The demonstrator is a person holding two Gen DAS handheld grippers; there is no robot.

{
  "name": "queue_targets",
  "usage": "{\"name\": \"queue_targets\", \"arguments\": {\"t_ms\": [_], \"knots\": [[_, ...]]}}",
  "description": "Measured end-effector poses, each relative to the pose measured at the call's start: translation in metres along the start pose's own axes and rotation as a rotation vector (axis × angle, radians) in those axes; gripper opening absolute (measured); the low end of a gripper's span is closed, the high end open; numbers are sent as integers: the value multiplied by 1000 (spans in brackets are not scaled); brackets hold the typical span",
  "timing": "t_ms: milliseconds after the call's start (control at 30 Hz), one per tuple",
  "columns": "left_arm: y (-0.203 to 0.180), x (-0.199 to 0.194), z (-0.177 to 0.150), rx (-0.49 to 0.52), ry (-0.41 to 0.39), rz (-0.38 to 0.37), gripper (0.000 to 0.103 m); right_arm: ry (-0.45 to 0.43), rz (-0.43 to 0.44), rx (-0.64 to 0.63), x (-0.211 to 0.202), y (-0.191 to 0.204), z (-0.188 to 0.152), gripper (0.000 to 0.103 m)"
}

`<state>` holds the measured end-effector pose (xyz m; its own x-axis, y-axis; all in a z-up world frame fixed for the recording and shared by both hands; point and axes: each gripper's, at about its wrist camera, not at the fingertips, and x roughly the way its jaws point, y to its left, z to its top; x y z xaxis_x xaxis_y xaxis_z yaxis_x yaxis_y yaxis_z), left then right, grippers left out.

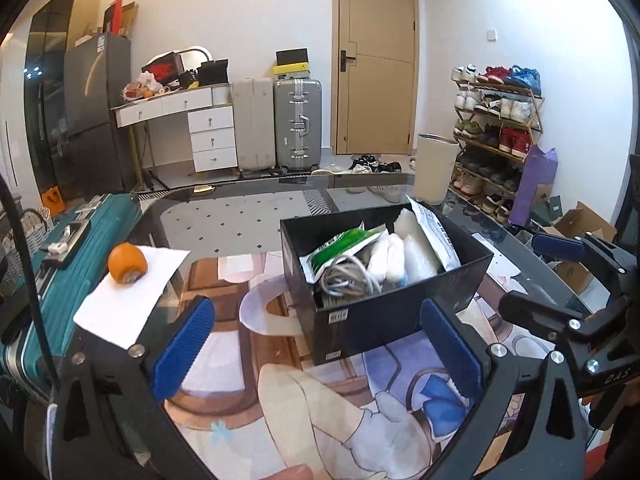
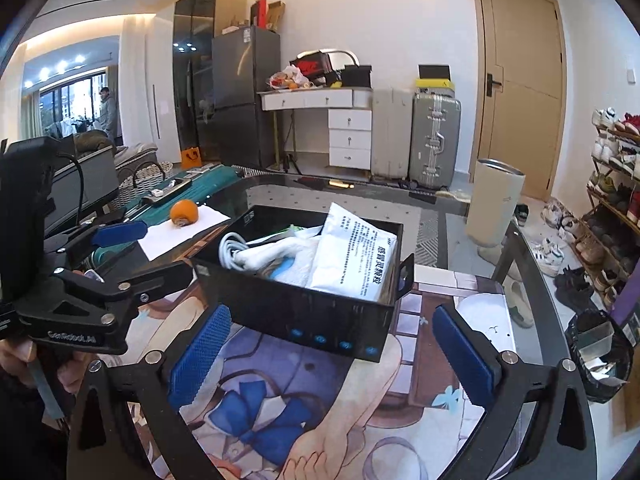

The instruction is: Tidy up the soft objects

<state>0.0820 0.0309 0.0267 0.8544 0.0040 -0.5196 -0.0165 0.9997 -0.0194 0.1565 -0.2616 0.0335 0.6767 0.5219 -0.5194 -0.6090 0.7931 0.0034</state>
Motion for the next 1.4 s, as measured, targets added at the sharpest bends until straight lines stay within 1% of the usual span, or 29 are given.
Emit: {"name": "queue_targets", "arguments": {"t_ms": [100, 233, 333, 433, 500, 567, 733, 867, 1000, 1133, 1267, 1400], "knots": [[3, 0, -8, -17, -6, 0, 103, -14, -1, -4, -3, 3, -5, 102], [3, 1, -15, -19, -13, 24, 103, -50, 2, 7, -5, 3, -8, 102], [3, 2, -19, -24, -27, 23, 103, -60, 4, 9, -4, 3, -10, 102], [4, 5, -20, -27, -17, 22, 103, -77, 6, 23, -3, 4, -10, 102], [5, 3, -20, -33, -32, 9, 103, -83, 3, 23, -2, 5, -10, 102], [4, 2, -21, -28, -36, 3, 103, -95, 8, 24, -4, 4, -10, 102], [-7, 0, -21, 16, -39, 24, 103, -115, 11, 48, -7, -1, -12, 102], [-13, -4, -22, 38, -54, 34, 103, -113, 8, 57, -5, -2, -11, 102], [-12, -6, -22, 21, -52, 31, 103, -117, 8, 44, -6, 0, -13, 102], [-11, -10, -23, 6, -75, 32, 103, -117, 10, 49, -5, -1, -13, 102], [-7, -8, -22, -9, -67, 30, 103, -117, 12, 48, -5, -1, -14, 102], [-4, -10, -23, -17, -78, 35, 103, -119, 11, 48, -6, -2, -14, 102]]}}
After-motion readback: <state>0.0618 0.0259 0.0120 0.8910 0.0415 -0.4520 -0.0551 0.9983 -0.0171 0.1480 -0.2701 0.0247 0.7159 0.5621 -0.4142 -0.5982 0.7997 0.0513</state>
